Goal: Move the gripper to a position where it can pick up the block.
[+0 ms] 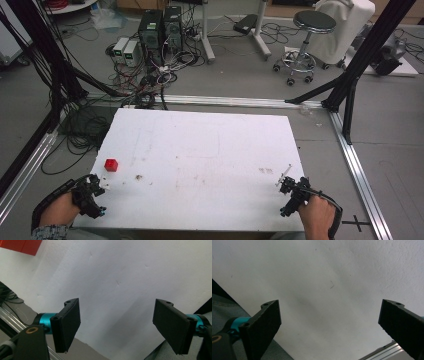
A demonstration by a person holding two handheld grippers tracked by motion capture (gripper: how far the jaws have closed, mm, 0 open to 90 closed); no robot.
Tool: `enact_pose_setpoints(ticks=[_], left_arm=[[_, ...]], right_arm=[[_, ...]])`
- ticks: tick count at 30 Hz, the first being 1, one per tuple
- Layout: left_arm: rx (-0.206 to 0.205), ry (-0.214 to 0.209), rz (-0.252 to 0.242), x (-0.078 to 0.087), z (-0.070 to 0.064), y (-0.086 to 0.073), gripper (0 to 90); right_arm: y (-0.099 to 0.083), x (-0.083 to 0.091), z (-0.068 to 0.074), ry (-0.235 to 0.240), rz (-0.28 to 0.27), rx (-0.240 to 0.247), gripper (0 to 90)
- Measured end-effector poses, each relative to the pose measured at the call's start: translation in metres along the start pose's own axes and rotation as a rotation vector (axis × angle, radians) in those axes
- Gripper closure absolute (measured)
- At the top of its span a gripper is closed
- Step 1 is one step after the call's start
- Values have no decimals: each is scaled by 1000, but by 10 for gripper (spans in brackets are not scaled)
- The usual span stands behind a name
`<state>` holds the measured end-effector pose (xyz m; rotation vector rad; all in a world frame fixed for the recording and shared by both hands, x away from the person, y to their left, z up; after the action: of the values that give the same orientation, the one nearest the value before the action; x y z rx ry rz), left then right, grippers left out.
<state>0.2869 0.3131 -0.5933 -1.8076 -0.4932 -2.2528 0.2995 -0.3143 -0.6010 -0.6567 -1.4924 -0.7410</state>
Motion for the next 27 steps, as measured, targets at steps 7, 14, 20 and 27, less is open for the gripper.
enact_pose_setpoints(ticks=[7, 14, 20, 27], left_arm=[[-1, 7, -10, 2, 1, 1, 225], [-2, -1, -8, 0, -1, 1, 225], [-7, 1, -8, 0, -2, 3, 225], [-7, -6, -9, -1, -3, 3, 225]], right_arm=[[1, 2, 2, 1, -5, 1, 36], [0, 2, 0, -3, -7, -4, 36], [-2, 1, -1, -1, -13, -13, 36], [-2, 2, -2, -2, -12, -6, 36]])
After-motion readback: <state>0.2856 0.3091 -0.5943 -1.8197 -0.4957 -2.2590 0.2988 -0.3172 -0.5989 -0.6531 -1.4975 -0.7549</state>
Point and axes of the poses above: each handheld gripper's, and its own axes: x roughly backward along the jaws, y roughly out of its top, z roughly to its left, the point moved 9 cm from there along -x, roughly forward along the jaws, and after that the axes turned 13 degrees about -x, right-handed, at the moved point
